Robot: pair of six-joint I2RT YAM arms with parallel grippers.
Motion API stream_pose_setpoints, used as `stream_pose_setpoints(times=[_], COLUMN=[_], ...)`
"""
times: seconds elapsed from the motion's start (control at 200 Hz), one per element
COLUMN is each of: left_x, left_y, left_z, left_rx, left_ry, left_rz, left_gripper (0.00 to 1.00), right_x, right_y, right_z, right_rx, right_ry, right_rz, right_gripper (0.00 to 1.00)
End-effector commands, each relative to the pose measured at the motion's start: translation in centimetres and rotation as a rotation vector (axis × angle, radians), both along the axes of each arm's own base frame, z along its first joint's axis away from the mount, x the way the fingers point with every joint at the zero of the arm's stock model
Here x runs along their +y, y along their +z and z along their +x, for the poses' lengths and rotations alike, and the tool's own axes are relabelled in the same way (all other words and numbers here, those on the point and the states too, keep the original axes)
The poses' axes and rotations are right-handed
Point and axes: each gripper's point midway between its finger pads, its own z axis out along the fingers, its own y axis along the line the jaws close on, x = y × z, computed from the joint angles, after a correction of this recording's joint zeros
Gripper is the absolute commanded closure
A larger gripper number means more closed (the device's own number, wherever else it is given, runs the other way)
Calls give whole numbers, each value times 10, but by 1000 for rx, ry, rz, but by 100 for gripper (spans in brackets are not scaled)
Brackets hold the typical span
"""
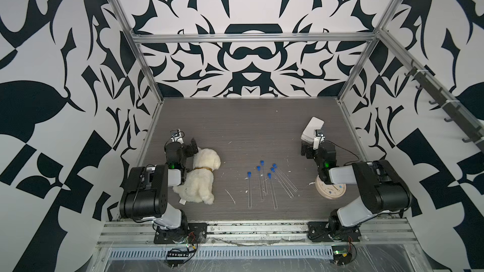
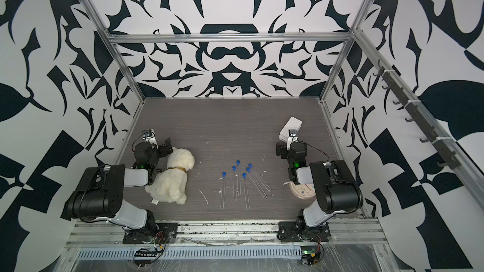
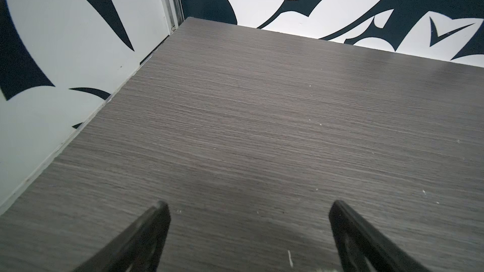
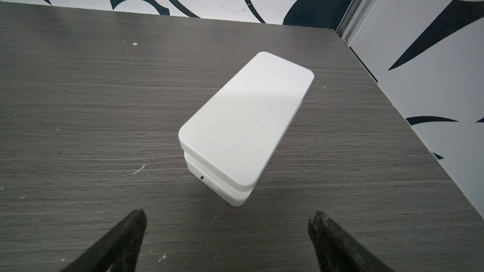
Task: Remove stoppers from test tubes
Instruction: Pick up the test tube at the center of the board.
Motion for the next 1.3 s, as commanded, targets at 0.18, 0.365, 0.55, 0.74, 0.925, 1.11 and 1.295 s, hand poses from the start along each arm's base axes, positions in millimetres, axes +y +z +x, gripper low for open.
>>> stream_pose_setpoints(times=[0.18,0.365,0.55,0.74,0.925,1.11,1.295], left_x=[-2,-1,0,3,4,25,32], left_y=[1,0,1,2,2,44,128], left_z=[6,6,6,5,4,-3,-26], left_rx=[5,7,6,0,-3,-30,27], left_ry=[-15,-10,-6,15,16,159,244], left_rz=[3,4,5,6,6,4,-68], left_gripper=[1,1,1,1,1,3,23], right_x=[1,1,1,-1,-1,-9,-45], right_y=[9,9,10,9,9,14,89], right_z=[2,2,2,2,1,3,2], right_rx=[-28,-30,-32,-28,-28,-37,71], right_ry=[5,6,5,-7,-6,-52,-349], right_rz=[-4,-4,-4,-3,-3,-1,73], right_gripper=[0,0,0,0,0,12,19])
